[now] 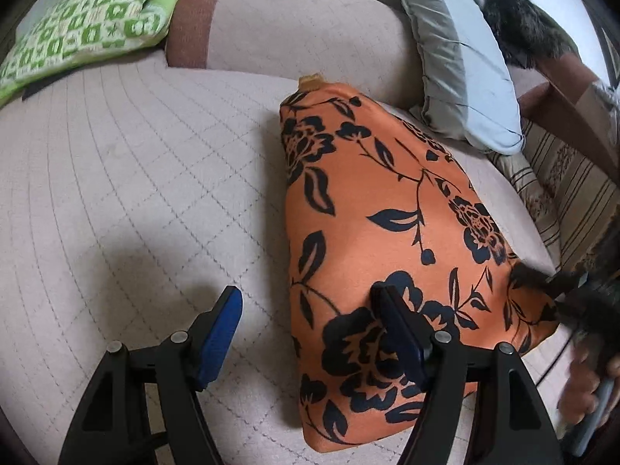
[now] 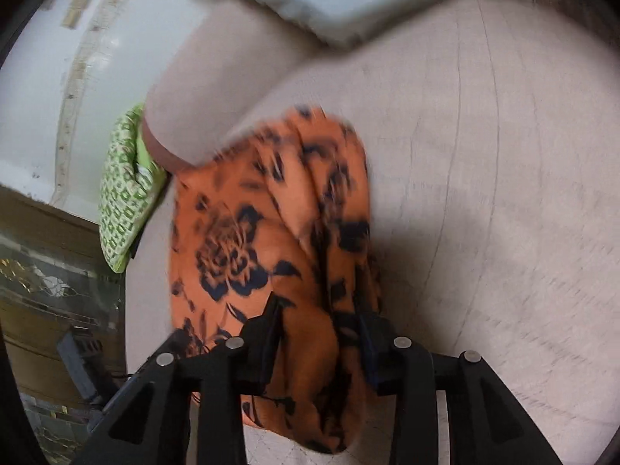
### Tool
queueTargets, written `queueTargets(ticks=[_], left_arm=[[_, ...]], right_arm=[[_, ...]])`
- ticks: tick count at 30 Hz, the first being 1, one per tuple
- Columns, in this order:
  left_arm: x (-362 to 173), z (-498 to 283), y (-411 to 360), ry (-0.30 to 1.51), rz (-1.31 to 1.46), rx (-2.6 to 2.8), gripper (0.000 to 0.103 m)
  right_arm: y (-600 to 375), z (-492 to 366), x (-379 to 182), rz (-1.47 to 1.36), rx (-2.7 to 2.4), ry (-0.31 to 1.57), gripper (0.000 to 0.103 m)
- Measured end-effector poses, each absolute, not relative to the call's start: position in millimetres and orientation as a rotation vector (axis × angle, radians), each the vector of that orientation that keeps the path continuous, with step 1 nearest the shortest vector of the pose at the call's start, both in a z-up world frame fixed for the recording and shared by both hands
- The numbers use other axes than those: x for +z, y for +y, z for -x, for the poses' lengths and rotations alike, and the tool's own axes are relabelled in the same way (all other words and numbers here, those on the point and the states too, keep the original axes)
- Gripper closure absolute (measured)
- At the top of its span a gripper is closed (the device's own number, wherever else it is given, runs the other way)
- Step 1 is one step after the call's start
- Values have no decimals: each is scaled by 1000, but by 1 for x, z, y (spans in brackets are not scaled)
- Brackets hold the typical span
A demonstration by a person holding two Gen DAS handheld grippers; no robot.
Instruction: Fold small clothes
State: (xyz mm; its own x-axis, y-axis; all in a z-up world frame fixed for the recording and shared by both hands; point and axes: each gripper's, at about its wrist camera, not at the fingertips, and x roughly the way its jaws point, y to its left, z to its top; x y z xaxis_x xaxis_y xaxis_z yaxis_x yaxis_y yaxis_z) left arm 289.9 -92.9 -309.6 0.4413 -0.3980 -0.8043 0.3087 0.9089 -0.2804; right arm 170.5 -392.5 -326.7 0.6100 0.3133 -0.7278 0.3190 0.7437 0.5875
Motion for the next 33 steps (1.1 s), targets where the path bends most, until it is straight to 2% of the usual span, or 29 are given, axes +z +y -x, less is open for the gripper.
queueTargets(ticks=[1,2,5,8,11,13,14,16,23,28,30,33], left_arm=[[-310,-290,-94,1027,100,-440,29],[-311,-291,-94,1035,109,-442,29],[-314,-293,-91,1050,116,-445,28],[-319,-295,-93,1064,108,-440,27],[-321,-294,-93,1068,109,-441,27],[-321,-293,-93,1070,102,-438,23],[-323,-294,-93,1083,95,-437,21],[-328,-297,-94,1102,108,-438,21],[-319,-298,-89,1082,114,-446,21],[-325,-299,-93,1089,85,-462,21],[-327,-302,-93,1094,83,-470,20],[-334,-308,-92,1115,85,-476,18]], right_arm=[[-395,-166,-313,-722,-36,889,48],[-397,-164,-305,-702,-65,852,45],[-401,-154,-281,-681,-96,701,46],[-381,-163,-272,-664,6,666,48],[-350,-184,-283,-616,90,751,65],[-334,-205,-310,-584,70,899,65],[-333,-211,-323,-560,26,947,70],[-334,-219,-341,-532,-17,969,71],[-344,-226,-307,-580,20,832,68],[-342,-269,-290,-576,46,802,68],[-336,-301,-296,-573,83,888,68],[-331,-347,-334,-555,40,1078,68]])
